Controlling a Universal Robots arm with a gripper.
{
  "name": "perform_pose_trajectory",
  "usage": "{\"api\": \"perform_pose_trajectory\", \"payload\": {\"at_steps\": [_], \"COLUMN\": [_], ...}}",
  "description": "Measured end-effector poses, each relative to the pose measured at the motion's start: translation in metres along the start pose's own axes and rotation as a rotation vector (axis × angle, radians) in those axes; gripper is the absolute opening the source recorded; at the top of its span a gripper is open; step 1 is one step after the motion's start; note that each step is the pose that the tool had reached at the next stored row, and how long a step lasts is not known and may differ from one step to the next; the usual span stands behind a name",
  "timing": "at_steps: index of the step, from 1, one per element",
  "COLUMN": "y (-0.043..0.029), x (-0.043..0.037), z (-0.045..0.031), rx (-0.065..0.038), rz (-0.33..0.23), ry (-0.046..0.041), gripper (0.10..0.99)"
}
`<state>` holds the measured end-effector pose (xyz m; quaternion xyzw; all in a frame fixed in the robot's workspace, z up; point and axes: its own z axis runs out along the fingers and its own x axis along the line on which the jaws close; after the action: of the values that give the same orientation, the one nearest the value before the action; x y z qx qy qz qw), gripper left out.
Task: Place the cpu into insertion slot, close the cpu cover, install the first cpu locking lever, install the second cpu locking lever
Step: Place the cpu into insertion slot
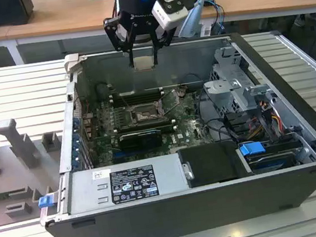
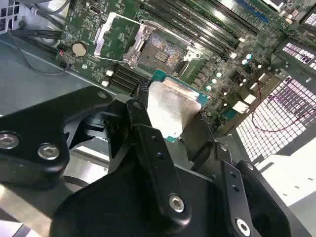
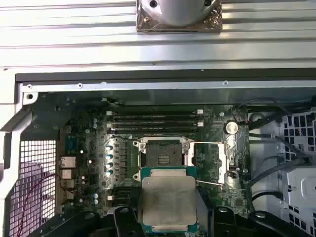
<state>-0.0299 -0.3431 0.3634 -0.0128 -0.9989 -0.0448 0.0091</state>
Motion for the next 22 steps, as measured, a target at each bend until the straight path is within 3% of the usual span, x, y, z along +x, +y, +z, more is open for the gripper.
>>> {"api": "perform_pose_trajectory", "payload": {"at_steps": [4,11,22], "y": [0.0,-0.0004,-0.0004], "x": [0.0,-0.0001,0.0], "z": [0.0003,0.0015,0.0016], "rx": [-0.001,-0.001,-0.002], "rz": [0.049,0.056,0.129], "ry": [-0.0043,-0.0045,-0.0111], "gripper": [0.529,0.529,0.529]}}
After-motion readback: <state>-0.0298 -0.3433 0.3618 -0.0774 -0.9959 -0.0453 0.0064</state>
